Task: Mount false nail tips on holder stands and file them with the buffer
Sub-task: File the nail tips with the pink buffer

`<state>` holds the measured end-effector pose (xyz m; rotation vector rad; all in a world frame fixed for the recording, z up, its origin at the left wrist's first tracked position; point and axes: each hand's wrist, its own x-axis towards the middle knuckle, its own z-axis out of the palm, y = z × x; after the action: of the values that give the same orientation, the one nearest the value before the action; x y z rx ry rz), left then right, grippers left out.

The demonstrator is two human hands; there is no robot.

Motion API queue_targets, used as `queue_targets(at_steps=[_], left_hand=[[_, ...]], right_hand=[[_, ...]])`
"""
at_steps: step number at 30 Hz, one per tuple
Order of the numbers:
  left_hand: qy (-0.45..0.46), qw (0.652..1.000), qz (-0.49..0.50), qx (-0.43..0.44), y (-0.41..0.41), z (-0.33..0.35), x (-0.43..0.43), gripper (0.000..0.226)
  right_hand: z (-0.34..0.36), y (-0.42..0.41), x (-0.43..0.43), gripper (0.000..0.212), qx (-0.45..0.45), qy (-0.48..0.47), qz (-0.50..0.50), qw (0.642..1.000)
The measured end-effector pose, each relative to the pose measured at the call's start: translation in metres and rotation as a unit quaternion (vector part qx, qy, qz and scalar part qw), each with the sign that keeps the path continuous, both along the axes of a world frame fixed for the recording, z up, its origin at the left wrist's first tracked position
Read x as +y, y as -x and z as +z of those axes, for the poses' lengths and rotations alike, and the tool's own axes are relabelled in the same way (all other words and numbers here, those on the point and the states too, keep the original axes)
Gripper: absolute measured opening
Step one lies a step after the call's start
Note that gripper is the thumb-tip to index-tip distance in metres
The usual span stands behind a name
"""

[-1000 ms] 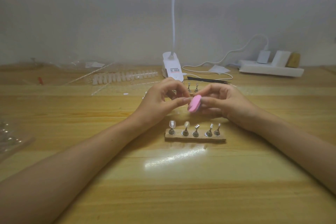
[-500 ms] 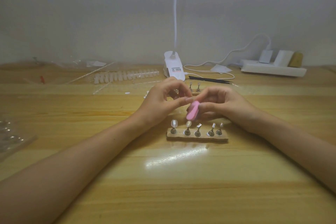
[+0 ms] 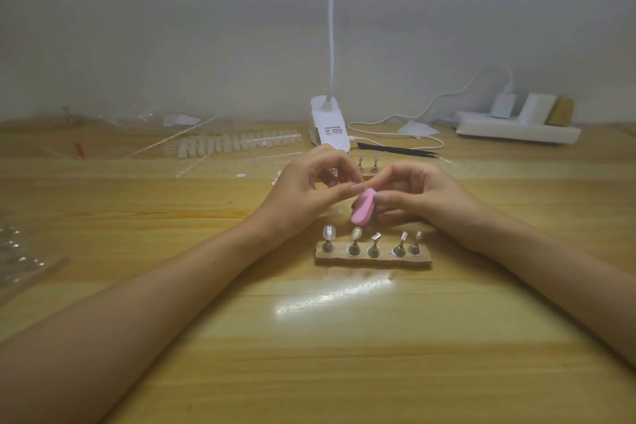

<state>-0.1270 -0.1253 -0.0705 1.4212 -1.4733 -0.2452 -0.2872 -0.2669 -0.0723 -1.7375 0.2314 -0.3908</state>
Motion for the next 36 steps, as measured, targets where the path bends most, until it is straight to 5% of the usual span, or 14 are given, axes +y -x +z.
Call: queue_targets(at_steps=[3, 7, 36], left_hand=[[0.002, 1.0, -0.001, 0.007, 0.0004, -0.0001, -0.0005, 0.008], [0.0, 1.0, 0.003, 0.003, 0.0007, 0.0002, -0.0003, 0.007], [0.0, 1.0, -0.003, 0.01, 0.0, 0.0006, -0.0004, 0.009]], right_hand=[[0.0005, 0.0006, -0.0025, 0.02, -0.041, -0.058, -0.041, 0.997], [-0.001, 0.0, 0.0009, 0.017, 0.004, 0.004, 0.003, 1.0], [-0.0005, 0.0, 0.001, 0.018, -0.016, -0.013, -0.019, 1.0]])
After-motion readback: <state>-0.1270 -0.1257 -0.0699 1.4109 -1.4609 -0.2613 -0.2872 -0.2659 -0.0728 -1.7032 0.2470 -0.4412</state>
